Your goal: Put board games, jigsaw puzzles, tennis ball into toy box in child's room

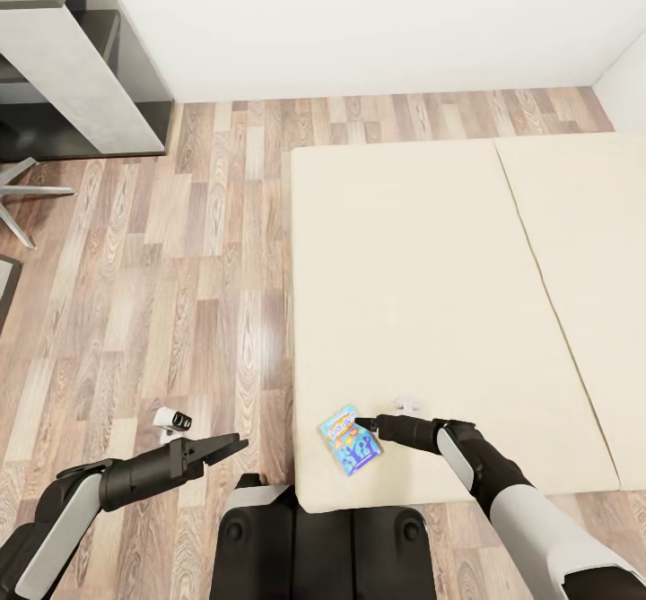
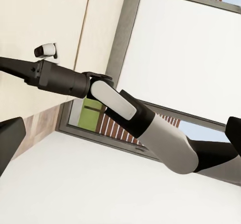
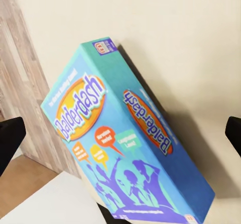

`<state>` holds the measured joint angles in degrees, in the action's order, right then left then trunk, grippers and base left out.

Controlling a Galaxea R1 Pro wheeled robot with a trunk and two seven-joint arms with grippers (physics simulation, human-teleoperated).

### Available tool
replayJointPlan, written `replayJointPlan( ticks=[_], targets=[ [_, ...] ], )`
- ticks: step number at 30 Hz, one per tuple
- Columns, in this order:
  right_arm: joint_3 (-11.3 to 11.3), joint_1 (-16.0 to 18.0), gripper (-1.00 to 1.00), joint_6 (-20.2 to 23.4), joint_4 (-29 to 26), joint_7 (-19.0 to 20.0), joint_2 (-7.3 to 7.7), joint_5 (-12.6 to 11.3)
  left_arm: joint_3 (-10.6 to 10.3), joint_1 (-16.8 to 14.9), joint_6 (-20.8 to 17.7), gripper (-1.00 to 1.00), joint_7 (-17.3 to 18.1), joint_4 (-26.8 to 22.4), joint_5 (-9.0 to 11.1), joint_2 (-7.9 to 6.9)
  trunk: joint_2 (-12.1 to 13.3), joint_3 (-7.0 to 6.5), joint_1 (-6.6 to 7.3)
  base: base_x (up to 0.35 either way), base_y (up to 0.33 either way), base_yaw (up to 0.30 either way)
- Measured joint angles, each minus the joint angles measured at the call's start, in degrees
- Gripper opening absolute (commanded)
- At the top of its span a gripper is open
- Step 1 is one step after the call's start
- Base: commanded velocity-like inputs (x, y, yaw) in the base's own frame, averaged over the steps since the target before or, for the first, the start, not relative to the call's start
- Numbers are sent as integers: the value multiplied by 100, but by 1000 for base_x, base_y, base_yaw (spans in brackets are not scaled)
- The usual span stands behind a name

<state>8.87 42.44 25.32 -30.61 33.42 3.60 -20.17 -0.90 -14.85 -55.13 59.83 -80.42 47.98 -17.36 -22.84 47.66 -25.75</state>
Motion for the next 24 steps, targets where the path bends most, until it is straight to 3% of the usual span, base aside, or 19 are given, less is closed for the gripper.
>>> replayJointPlan(
  ticks=[24],
  targets=[
    [0,0,100,13,6,-6,-16,0,-1,0,1,100,-9,0,-3,0,0,0,0,0,0,0]
  ],
)
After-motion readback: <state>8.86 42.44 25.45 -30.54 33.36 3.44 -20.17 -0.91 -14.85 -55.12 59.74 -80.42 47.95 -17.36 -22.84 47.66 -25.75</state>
